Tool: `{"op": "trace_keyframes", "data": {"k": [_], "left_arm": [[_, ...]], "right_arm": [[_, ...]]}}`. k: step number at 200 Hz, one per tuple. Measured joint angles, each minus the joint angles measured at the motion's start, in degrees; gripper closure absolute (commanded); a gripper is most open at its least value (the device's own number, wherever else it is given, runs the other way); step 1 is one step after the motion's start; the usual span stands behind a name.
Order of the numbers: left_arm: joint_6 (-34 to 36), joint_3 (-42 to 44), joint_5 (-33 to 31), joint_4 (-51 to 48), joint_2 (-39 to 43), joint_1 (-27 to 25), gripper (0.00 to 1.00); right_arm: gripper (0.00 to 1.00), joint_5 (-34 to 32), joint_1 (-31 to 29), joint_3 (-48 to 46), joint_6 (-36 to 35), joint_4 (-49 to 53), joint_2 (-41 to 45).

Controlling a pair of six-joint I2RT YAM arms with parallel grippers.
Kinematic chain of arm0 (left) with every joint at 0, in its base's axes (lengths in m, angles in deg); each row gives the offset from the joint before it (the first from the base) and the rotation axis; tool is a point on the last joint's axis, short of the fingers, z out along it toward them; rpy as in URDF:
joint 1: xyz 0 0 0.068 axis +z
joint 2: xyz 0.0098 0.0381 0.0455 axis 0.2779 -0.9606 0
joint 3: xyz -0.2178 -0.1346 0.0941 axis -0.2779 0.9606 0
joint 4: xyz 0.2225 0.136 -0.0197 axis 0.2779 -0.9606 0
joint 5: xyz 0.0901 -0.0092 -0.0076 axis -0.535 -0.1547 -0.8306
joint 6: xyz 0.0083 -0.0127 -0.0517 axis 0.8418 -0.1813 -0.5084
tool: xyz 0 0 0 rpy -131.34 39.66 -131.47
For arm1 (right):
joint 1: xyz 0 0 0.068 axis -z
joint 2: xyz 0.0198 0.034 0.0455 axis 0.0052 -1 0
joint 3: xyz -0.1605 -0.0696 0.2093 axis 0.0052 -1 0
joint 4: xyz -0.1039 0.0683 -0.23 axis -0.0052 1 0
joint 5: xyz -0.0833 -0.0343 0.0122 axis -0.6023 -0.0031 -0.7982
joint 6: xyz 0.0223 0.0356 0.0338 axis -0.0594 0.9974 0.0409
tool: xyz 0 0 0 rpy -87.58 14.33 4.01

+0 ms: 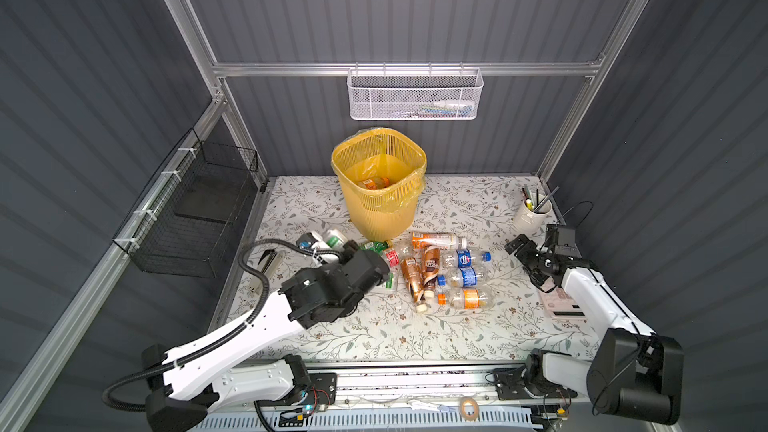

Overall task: Throw the plastic bottles in the bin
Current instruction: 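Lift the lime-label bottle with the left gripper and drop it into the bin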

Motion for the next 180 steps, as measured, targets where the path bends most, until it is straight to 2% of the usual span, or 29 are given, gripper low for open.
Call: {"op": "trace_keyframes", "data": {"k": [14, 30, 46, 68, 79, 89, 99, 117, 139, 162, 180], "left_arm": [[12.9, -1.7, -0.2, 8.5, 1.3, 4.7, 0.46], [24.7, -3.9, 4.0, 16.4, 0.3, 13.2, 0.46], [33.1, -11.4, 12.4, 20.1, -5.6, 22.8, 0.46], [40.1, -29.5, 27.0, 24.1, -20.7, 32.2, 0.46], [42.1, -38.6, 33.8, 24.7, -28.8, 34.4, 0.38], [43.7, -45.6, 39.4, 24.6, -36.0, 35.3, 0.16], [44.6, -51.4, 43.8, 23.2, -41.8, 35.5, 0.02], [46.1, -58.9, 48.7, 18.2, -49.6, 35.4, 0.01], [47.0, -56.9, 50.5, 15.5, -50.2, 35.1, 0.0], [47.9, -45.3, 50.4, 18.2, -41.9, 35.0, 0.01], [49.0, -39.9, 49.5, 20.7, -35.1, 34.9, 0.01]], "right_arm": [[0.01, 0.9, 0.2, 0.0, 0.1, -1.1, 0.9], [0.01, 1.9, 0.3, -0.1, 0.3, -2.3, 2.1], [0.01, 3.2, 0.4, -0.5, 0.7, -3.8, 3.0], [0.01, 5.2, 0.4, -0.9, 1.3, -4.7, 3.6], [0.01, 6.3, 0.4, -0.9, 1.5, -4.8, 3.8], [0.01, 6.9, 0.4, -1.0, 1.5, -4.6, 4.6], [0.01, 7.1, 0.4, -1.3, 1.4, -4.1, 6.0], [0.01, 6.7, 0.4, -1.7, 1.1, -3.0, 9.0], [0.01, 5.4, 0.4, -1.7, 1.0, -0.9, 11.6], [0.01, 4.4, 0.4, -1.7, 1.4, 0.4, 12.3], [0.01, 4.0, 0.4, -1.7, 2.2, 1.9, 12.3]]}}
